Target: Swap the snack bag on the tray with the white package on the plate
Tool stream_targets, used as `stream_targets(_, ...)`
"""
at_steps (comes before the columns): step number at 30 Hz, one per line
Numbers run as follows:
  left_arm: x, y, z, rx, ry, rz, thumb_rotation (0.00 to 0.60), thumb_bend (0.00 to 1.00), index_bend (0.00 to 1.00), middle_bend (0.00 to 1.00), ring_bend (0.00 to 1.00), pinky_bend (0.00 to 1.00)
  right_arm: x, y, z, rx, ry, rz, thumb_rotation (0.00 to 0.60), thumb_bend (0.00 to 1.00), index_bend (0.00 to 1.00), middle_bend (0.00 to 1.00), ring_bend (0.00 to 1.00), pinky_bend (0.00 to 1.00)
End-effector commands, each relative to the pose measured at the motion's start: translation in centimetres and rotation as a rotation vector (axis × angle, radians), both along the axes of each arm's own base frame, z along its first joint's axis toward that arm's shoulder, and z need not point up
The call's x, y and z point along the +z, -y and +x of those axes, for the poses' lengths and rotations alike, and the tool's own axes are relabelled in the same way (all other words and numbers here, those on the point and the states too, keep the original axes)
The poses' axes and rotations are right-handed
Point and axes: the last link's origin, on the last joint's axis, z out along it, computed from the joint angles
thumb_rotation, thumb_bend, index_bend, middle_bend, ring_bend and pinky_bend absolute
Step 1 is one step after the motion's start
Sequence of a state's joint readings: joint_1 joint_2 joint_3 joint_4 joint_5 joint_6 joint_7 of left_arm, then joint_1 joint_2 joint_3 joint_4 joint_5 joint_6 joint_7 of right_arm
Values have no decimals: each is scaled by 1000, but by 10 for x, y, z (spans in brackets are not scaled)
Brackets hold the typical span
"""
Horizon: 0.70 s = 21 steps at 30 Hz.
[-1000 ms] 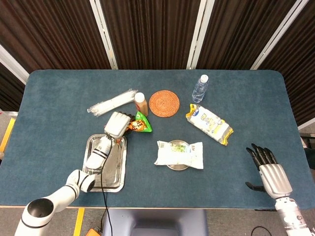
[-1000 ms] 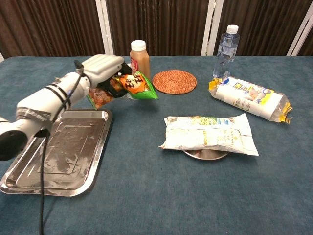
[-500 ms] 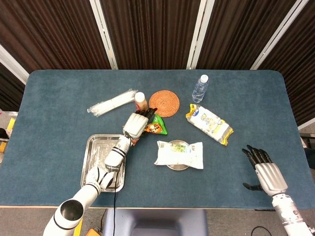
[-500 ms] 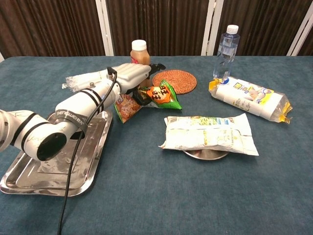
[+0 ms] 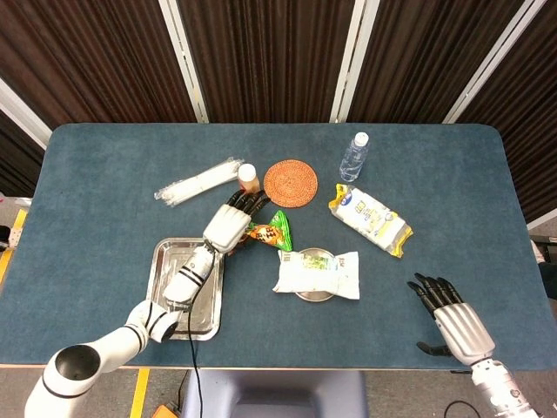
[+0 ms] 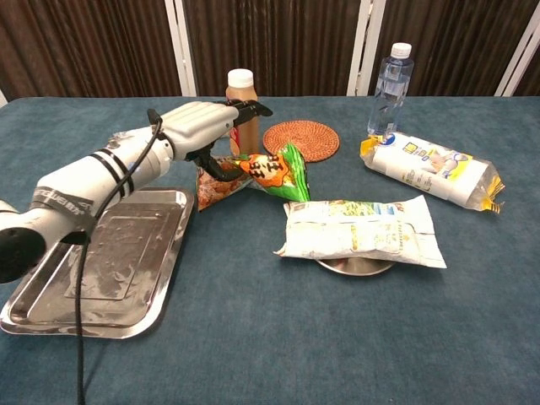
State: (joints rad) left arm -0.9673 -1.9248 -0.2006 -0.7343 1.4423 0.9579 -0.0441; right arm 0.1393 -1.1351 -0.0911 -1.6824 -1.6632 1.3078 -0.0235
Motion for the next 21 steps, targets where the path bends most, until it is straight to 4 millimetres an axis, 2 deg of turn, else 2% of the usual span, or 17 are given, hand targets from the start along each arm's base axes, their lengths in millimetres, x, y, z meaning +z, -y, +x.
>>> stream_targets(1,75,77,-43,48,-42,-17,600,336,0,0,0,91,-4,-8,4,21,1,14,600,197,0,0,0,0)
stream_targets(5,113,134,-75,104,-54,-8,600,335,0,0,0,85,-15,-9,10,36,8,24,600,196,0,0,0,0)
stream_targets(7,131,156,-93,135,-40,24,600,335,0,0,0,84,-24,-3,16,36,36,22,600,196,0,0,0,0)
stream_targets(11,164,198,-139,210,16,107,600,337,0,0,0,71,-51,27,41,77,66,21,600,219,0,0,0,0)
stream_targets(16,187,227,-186,274,50,198,600,342,0,0,0,43,-89,75,73,84,32,23,600,281,4,1,0,2)
stream_targets(21,196,239,-213,315,83,257,600,343,0,0,0,32,-122,103,103,81,17,13,600,344,79,51,0,71)
